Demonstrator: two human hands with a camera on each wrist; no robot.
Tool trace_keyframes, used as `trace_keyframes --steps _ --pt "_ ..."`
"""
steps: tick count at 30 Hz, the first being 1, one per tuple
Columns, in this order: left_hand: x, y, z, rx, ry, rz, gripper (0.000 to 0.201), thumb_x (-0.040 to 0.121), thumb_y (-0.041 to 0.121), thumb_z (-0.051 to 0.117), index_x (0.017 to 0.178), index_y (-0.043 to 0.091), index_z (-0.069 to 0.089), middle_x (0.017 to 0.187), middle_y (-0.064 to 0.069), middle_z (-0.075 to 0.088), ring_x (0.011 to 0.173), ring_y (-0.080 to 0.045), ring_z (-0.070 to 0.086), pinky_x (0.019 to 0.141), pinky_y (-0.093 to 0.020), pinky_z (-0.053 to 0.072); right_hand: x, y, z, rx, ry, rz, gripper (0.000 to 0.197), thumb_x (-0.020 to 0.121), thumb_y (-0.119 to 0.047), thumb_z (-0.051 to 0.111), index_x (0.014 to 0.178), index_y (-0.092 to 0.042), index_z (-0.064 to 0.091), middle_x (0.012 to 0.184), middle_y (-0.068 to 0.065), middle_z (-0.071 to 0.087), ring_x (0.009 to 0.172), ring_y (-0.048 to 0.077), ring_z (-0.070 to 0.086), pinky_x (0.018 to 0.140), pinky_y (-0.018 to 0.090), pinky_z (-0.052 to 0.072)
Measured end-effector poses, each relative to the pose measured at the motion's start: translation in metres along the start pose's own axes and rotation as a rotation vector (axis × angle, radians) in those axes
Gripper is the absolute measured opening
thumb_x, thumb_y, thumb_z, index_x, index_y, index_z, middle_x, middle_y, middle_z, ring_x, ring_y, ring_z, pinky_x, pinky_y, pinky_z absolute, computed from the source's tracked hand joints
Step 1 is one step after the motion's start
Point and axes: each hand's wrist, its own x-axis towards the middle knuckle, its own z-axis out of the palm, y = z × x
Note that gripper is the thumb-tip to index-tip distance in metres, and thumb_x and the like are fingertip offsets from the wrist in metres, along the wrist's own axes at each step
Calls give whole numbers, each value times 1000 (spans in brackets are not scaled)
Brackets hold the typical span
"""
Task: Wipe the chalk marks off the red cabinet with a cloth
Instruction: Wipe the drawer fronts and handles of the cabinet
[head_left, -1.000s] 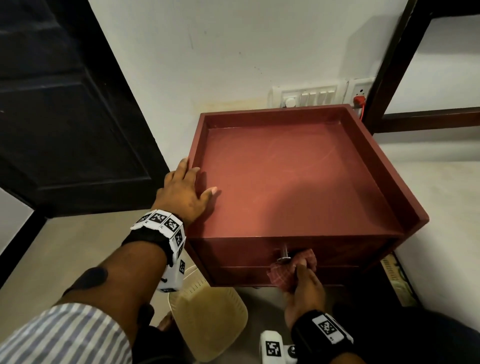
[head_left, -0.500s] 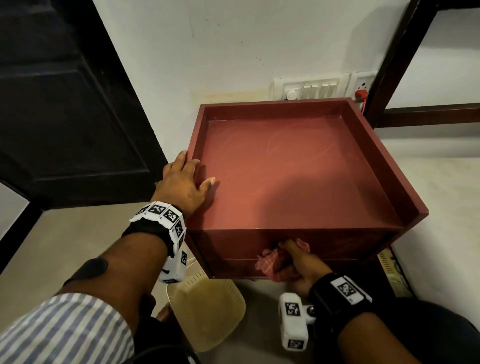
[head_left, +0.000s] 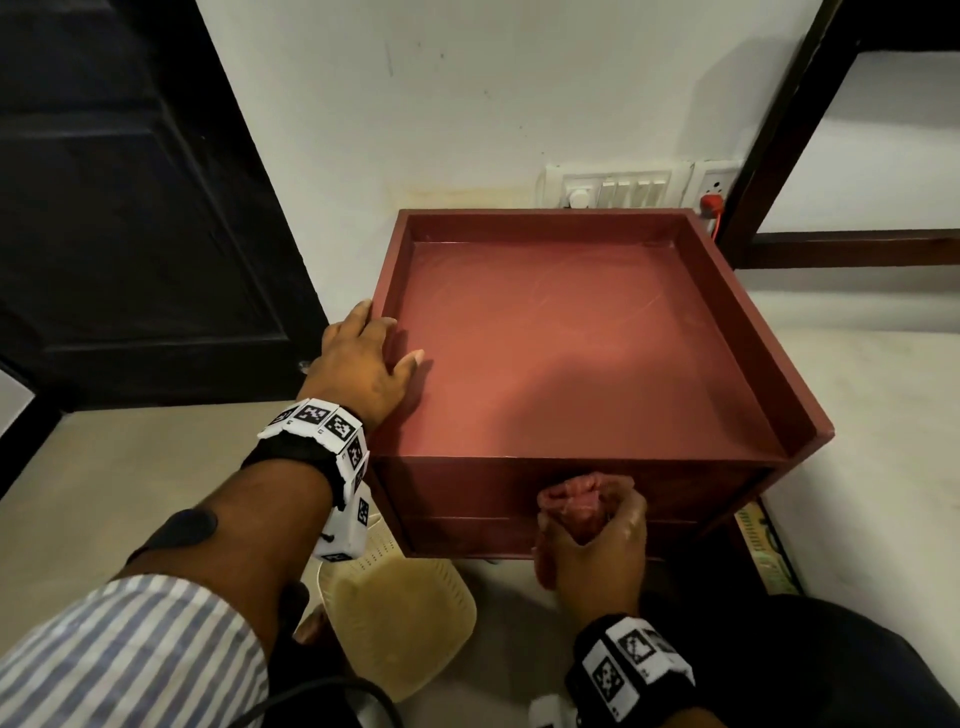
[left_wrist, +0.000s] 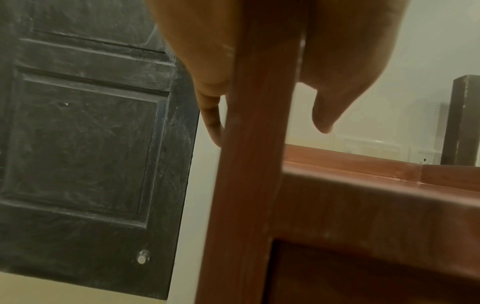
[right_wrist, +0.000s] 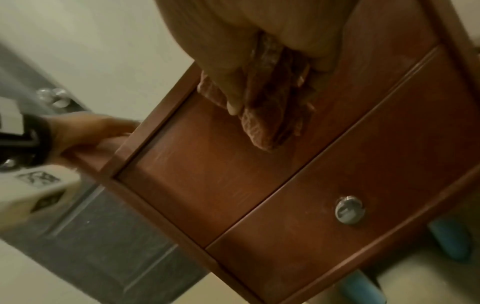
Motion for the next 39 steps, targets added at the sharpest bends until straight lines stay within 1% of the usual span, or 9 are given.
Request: trace_keyframes --steps 5,9,12,17,21,27,31,35,39 --pt "0 -2 1 -22 0 -1 62 100 55 55 153 24 47 173 -2 19 158 -29 18 125 -57 30 -7 17 3 -357 -81 -358 59 69 3 77 120 -24 67 149 13 25 136 27 32 115 35 32" --pt "-1 -3 1 -55 24 -1 58 101 52 56 151 24 50 172 -2 22 158 -29 20 124 -57 30 -10 23 9 -573 -147 -452 64 71 3 71 127 -27 64 138 20 43 126 40 46 94 50 54" --pt "-2 -3 1 -64 45 3 54 101 50 57 148 23 53 170 -4 27 156 -30 23 123 -58 32 -1 26 4 -455 -179 -413 65 72 6 66 129 -25 63 134 18 50 123 38 51 98 46 51" --pt "-3 -2 1 -72 45 -4 52 101 48 57 147 24 55 170 -4 29 155 -30 25 123 -56 34 -1 24 4 -192 -132 -220 54 81 5 65 132 -11 60 132 15 59 124 30 56 105 27 36" --pt "-2 -2 2 -66 53 -6 50 101 46 58 146 24 55 168 -4 31 154 -30 26 122 -57 35 2 23 11 54 -76 69 50 83 -1 63 132 -15 62 128 9 65 120 25 59 108 35 43" --pt "-2 -4 2 -46 55 -4 50 100 45 58 145 24 56 166 -4 34 152 -31 30 119 -59 38 4 29 22 566 -37 367 43 87 5 65 93 -36 76 88 3 74 79 20 67 78 39 57" --pt "-2 -3 1 -27 56 12 49 100 42 59 145 22 57 164 -4 37 148 -33 34 116 -58 41 2 35 27 716 -195 606 21 91 -2 63 109 -7 69 103 20 73 96 37 71 81 46 58" --pt "-3 -3 1 -16 60 8 47 101 39 59 144 21 57 163 -5 39 148 -33 34 116 -58 42 9 42 25 362 -257 375 21 83 -18 74 103 -15 70 101 12 75 91 26 73 85 50 58" --pt "-2 -3 1 -9 64 12 46 100 38 60 143 21 58 161 -5 42 146 -34 37 114 -56 43 13 22 14 -182 -230 160 49 76 -43 78 111 -10 67 104 10 73 97 28 68 85 33 55"
